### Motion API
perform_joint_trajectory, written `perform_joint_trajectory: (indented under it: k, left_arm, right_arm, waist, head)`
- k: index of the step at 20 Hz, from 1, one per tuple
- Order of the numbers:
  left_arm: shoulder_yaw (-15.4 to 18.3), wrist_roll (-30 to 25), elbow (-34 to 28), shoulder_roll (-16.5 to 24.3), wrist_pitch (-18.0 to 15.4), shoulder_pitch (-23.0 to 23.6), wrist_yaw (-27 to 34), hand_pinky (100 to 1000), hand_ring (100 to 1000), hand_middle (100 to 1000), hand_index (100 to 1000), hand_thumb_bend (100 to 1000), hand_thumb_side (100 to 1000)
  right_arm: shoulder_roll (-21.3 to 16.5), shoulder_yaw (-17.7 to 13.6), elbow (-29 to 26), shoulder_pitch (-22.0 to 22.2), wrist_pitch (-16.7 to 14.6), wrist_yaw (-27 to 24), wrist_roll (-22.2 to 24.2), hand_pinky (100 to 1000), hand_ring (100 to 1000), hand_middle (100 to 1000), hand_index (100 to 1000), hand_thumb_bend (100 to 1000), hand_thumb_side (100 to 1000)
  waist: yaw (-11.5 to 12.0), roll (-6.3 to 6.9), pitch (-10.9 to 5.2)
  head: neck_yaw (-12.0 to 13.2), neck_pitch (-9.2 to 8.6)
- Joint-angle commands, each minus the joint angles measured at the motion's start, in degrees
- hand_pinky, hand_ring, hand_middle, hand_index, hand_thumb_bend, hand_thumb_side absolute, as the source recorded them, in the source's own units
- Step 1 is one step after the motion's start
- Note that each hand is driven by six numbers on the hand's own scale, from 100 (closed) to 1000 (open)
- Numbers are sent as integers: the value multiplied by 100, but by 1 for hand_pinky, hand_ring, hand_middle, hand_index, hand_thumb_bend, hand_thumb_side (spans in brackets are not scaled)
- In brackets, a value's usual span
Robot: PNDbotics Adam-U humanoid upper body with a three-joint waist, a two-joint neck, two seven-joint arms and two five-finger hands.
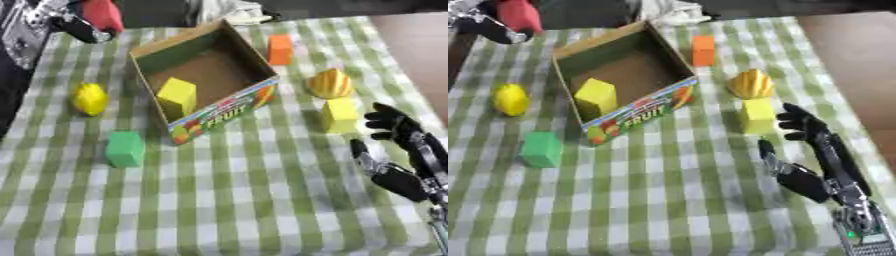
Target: Pick up objects on the table and place them in the box.
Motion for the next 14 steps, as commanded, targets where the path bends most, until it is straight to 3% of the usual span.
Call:
perform_joint_trajectory:
  k: [1, 5, 10, 12, 13, 14]
  left_arm:
    - [-343, -280, -479, -89, -324, -23, 237, 665, 570, 519, 733, 244, 100]
    - [-527, -685, -578, -385, -670, 30, 332, 666, 579, 529, 741, 245, 100]
    - [-660, -1215, -539, -586, -799, 164, 383, 718, 656, 618, 806, 301, 100]
    - [-647, -1353, -477, -631, -796, 218, 300, 735, 702, 680, 842, 380, 143]
    - [-636, -1388, -448, -642, -797, 241, 267, 754, 733, 726, 873, 460, 248]
    - [-630, -1408, -433, -641, -805, 261, 251, 758, 739, 735, 879, 478, 273]
  right_arm:
    - [-69, -19, -77, -50, -17, 2, 1, 742, 802, 787, 936, 299, 331]
    - [-56, -15, -75, -47, -15, -8, 7, 742, 802, 786, 936, 305, 331]
    - [-45, -9, -75, -54, -20, -10, 12, 741, 801, 786, 935, 306, 331]
    - [-36, -11, -76, -56, -22, -9, 12, 741, 801, 785, 935, 309, 328]
    - [-33, -12, -76, -57, -22, -7, 12, 741, 801, 785, 935, 309, 328]
    - [-32, -13, -77, -58, -22, -7, 11, 741, 801, 785, 935, 309, 328]
  waist:
    - [-25, -30, -85]
    - [-72, -34, -84]
    - [-100, -15, -82]
    - [-110, -13, -82]
    - [-114, -13, -82]
    - [-116, -12, -83]
  head:
    - [-10, 27]
    - [-19, 27]
    - [-37, 27]
    - [-46, 27]
    - [-52, 27]
    - [-57, 27]
